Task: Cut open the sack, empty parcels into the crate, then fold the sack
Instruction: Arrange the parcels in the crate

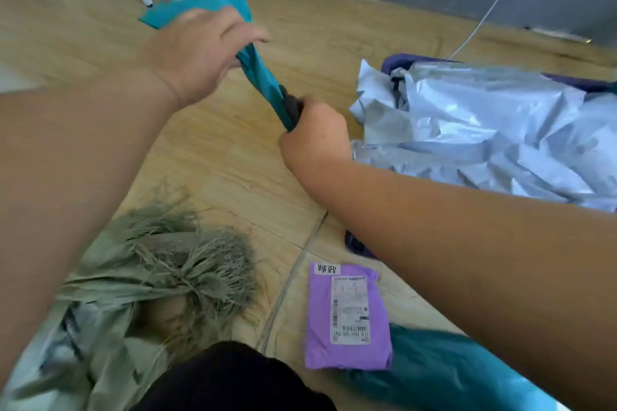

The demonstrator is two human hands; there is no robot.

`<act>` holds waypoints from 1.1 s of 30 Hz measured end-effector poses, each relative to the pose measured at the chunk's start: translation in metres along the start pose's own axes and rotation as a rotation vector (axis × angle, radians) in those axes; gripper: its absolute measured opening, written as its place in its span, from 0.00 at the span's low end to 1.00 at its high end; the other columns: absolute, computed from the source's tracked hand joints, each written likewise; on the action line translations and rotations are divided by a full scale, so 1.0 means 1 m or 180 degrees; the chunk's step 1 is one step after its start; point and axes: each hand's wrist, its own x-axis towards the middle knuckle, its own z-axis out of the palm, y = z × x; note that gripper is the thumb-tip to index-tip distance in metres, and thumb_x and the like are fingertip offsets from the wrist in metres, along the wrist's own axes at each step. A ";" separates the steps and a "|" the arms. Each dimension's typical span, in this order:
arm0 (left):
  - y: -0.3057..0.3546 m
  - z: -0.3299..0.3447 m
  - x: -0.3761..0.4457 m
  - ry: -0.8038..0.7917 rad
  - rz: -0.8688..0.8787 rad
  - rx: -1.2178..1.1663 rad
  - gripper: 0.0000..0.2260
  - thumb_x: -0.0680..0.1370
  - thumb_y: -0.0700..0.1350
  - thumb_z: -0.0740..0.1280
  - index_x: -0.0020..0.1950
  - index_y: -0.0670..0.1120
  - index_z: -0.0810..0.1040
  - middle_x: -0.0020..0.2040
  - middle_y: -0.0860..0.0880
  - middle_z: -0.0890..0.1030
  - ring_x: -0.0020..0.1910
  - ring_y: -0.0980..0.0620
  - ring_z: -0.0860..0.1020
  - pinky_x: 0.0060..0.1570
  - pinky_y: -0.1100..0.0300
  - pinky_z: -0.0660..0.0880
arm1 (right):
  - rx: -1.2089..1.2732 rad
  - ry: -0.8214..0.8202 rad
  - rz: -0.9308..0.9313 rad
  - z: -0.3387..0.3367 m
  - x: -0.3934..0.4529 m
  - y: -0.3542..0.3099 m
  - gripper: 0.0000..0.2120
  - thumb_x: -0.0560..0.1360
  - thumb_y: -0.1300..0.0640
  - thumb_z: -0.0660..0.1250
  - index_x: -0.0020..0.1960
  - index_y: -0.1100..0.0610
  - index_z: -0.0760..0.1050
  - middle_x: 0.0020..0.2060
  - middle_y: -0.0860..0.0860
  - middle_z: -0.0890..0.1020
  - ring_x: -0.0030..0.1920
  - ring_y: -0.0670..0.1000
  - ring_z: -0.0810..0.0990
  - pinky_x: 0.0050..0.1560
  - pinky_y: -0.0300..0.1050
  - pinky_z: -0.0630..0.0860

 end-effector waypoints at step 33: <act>0.321 0.015 0.178 -0.2123 0.0089 -0.1172 0.23 0.75 0.60 0.65 0.68 0.56 0.73 0.69 0.51 0.72 0.66 0.47 0.71 0.65 0.51 0.70 | -0.0830 0.0383 0.1461 -0.256 -0.005 0.202 0.06 0.68 0.64 0.62 0.44 0.57 0.75 0.43 0.57 0.84 0.44 0.58 0.82 0.39 0.43 0.74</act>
